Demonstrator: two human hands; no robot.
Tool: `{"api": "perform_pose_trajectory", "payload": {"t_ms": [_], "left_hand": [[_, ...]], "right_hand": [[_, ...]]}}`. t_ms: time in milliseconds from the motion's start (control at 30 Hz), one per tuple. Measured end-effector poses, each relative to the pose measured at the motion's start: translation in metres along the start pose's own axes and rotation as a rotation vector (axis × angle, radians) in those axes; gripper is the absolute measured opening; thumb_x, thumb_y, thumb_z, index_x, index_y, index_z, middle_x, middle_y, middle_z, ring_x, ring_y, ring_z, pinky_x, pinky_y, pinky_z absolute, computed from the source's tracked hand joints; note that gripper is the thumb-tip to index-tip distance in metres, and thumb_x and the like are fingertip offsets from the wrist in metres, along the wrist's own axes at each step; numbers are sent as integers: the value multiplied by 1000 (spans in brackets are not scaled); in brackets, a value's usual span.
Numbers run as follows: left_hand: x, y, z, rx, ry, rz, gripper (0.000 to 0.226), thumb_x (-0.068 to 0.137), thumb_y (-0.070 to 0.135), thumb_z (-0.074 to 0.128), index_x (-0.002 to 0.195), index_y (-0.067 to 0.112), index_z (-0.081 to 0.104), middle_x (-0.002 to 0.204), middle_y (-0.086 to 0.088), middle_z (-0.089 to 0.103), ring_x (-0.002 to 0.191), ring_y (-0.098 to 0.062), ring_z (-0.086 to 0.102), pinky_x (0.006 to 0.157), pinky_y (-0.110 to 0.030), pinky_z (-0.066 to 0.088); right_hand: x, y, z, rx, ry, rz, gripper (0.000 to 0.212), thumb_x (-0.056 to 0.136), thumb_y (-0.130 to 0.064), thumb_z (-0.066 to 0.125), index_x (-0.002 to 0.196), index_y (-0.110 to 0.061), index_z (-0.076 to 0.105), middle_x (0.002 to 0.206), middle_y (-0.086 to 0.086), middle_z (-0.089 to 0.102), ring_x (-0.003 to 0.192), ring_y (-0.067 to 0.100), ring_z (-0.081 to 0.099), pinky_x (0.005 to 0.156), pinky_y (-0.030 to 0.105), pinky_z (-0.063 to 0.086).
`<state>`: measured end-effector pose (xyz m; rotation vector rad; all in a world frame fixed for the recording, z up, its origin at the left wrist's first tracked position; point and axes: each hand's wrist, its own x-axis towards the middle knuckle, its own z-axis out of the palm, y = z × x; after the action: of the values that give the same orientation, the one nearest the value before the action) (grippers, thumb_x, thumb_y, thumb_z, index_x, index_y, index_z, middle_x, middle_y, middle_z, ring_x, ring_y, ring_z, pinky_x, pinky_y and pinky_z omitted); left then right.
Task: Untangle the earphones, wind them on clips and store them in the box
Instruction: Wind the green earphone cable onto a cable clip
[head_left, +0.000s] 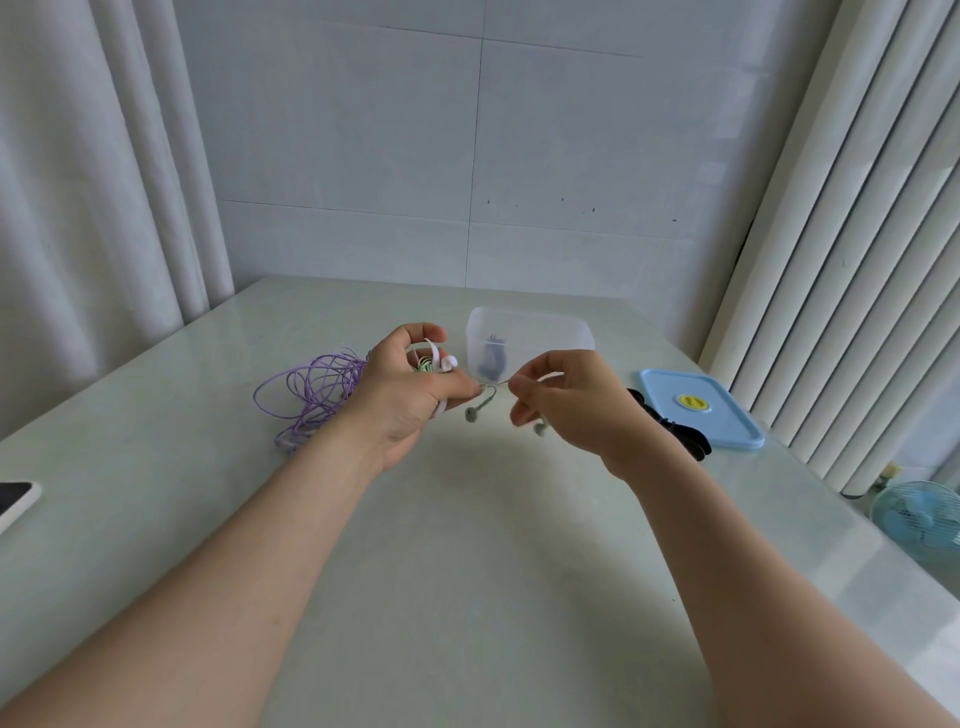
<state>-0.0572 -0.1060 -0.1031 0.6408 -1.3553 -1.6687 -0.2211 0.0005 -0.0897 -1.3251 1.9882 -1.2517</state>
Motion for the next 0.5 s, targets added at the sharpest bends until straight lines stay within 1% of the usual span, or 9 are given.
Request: {"api": "perform_pose_trajectory", "payload": {"t_ms": [67,133,167,233,300,333,367,433,500], "left_hand": [[1,1,-1,-55,-1,-16,55,76,-22,77,112,14,58,113,-13,49,82,-24,63,95,-49,61],[2,2,-1,-108,-5,-37,53,78,-24,73,112,13,58,115,-15,47,70,-17,66,94,-49,61],[3,2,-1,-130,-9,-47,52,78,-24,73,112,12,58,116,-16,47,65,-15,67,92,-47,62],[4,2,-2,-166,-21,-64,51,79,-24,72,113,11,58,115,-17,48,64,-17,70,87,-43,63],[5,2,-2,-179,-23,-78,49,80,-22,72,114,10,58,112,-16,51,68,-20,72,85,-41,63],[5,2,-2,-185,-20,-86,48,81,-22,72,115,9,58,109,-16,52,71,-22,72,85,-40,63],[4,2,-2,-194,-18,-94,48,81,-22,72,115,9,58,105,-15,54,74,-23,71,85,-40,63],[4,2,0,-218,-14,-106,46,82,-22,70,115,7,57,97,-14,55,81,-26,68,82,-40,64],[3,2,0,-227,-15,-109,46,82,-22,71,115,7,57,94,-13,56,83,-26,68,81,-40,64]], "right_hand": [[-2,-1,-1,21,-62,36,13,103,-23,63,104,-12,70,70,1,75,68,20,76,71,32,52],[-4,-3,0,27,-114,51,14,104,-20,60,107,-13,71,66,5,69,62,25,72,68,33,53],[-5,-4,1,46,-130,35,13,104,-18,59,110,-14,70,69,7,71,64,29,73,65,30,53],[-5,-5,5,33,-114,-42,13,102,-19,63,114,-21,67,84,6,78,80,32,76,65,27,55],[-3,-4,8,-84,-30,-135,16,97,-26,70,111,-31,65,95,-3,76,87,22,75,71,34,59],[-2,-3,8,-137,21,-177,16,95,-28,73,108,-33,65,98,-6,73,87,16,73,72,32,59],[-2,-2,9,-188,68,-218,13,94,-29,75,104,-32,67,99,-8,70,86,11,71,70,28,58],[-2,-3,8,-250,112,-278,7,91,-28,76,95,-30,72,93,-9,71,82,6,68,69,22,53],[-4,-4,10,-203,82,-289,10,88,-18,72,93,-26,76,82,-10,76,76,3,70,68,18,52]]}}
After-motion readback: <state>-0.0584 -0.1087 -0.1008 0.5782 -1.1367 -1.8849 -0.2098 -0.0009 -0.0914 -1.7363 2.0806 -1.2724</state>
